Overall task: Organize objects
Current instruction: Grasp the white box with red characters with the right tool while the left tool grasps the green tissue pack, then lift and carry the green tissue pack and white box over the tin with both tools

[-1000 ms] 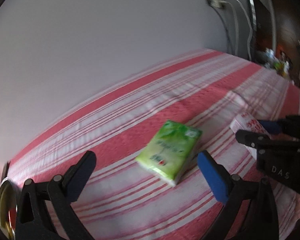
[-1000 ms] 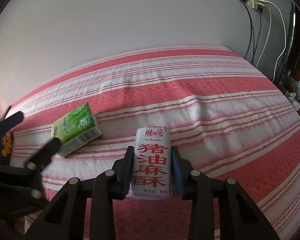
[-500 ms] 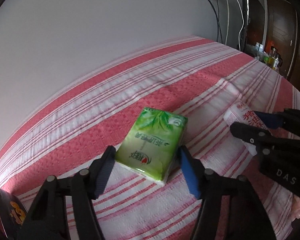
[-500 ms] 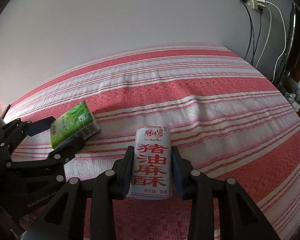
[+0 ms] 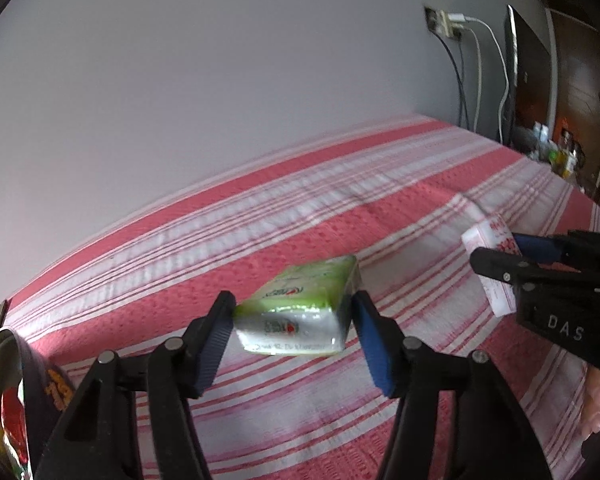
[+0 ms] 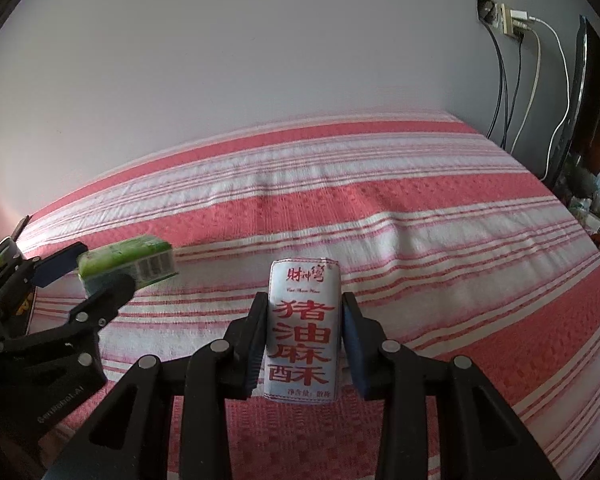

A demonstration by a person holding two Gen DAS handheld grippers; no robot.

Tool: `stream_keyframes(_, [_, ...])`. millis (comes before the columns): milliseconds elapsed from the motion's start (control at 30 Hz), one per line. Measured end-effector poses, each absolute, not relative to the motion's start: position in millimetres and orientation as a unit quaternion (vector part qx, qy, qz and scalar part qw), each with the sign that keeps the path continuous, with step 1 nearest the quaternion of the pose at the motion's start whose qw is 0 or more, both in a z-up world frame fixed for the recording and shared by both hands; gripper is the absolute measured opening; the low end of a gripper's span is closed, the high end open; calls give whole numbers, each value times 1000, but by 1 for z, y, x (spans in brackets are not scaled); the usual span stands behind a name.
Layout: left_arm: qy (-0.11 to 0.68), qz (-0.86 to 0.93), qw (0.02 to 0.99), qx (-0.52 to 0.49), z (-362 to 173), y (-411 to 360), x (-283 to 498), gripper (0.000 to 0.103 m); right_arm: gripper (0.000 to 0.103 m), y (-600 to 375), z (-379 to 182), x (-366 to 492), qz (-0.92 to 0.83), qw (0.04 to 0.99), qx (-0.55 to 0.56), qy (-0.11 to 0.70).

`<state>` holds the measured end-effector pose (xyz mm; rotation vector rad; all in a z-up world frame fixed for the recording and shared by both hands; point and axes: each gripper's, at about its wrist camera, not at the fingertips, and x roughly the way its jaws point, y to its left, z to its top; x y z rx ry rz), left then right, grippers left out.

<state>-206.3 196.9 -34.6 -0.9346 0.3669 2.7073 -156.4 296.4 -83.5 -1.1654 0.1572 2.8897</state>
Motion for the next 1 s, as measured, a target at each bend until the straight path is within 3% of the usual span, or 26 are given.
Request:
stream_keyframes(600, [96,963,52,-248,-18,168,-173,59,36,284,-70,-140,950,15,-312,26])
stream_keyframes(900, [72,965,50,-247,-19,157,-171,59,35,289,-77,-150,939,20,-340,39])
stream_keyframes(967, [73,964,54,-249,-20,158,-172,59,37,289,-81,-155,933,25,-357,43])
stream_keyframes(1000, [71,964,55,-249,-20,158,-172,59,43,289,-83,-157,930,27,-364,43])
